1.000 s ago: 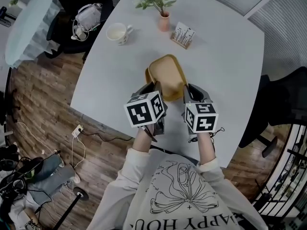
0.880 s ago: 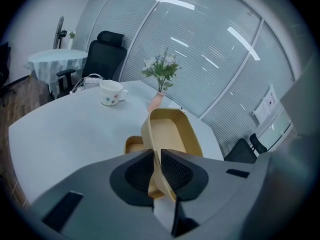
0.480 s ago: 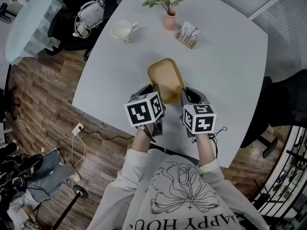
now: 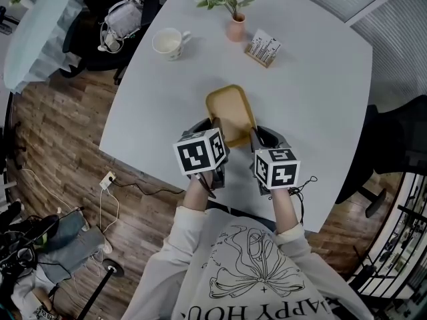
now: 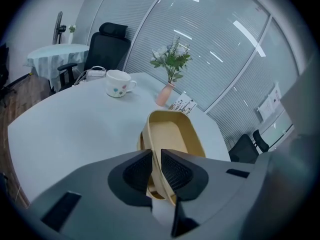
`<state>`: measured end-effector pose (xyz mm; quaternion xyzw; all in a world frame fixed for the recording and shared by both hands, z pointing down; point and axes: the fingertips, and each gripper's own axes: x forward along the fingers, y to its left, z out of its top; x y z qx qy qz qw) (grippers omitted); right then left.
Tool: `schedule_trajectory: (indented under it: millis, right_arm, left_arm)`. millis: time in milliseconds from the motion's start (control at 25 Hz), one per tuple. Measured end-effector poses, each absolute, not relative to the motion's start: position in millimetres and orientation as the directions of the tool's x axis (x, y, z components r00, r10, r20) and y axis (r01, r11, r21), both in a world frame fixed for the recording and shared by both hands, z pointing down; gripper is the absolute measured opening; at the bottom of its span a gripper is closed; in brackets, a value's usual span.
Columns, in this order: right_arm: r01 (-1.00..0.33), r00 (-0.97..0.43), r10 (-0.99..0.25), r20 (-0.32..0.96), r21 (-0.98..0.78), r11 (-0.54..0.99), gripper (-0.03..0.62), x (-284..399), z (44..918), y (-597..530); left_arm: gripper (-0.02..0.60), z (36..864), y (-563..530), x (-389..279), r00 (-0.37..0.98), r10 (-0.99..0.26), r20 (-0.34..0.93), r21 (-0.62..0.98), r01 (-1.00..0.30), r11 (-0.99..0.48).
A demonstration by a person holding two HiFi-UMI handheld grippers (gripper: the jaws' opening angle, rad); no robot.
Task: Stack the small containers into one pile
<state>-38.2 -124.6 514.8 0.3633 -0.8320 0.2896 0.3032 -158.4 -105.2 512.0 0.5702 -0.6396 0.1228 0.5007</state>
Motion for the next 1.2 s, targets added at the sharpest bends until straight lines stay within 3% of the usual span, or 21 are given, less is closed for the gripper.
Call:
schedule_trajectory:
  millis: [800, 1200]
  right_arm:
    - [-0.807, -0.527, -0.342, 0.778, -0.333, 0.487, 0.057, -37, 545, -121]
    - [-0.813, -0.508, -0.366, 0.780, -0.294, 0.502, 0.107, -38, 551, -127]
  left_arm:
    - [0.078, 543, -123, -159, 0.196, -0.537, 0.820, 0.393, -0.875, 0.281]
    - [0.170, 546, -135, -162, 0.198, -0.573, 0.795, 0.397, -0.884, 0.246]
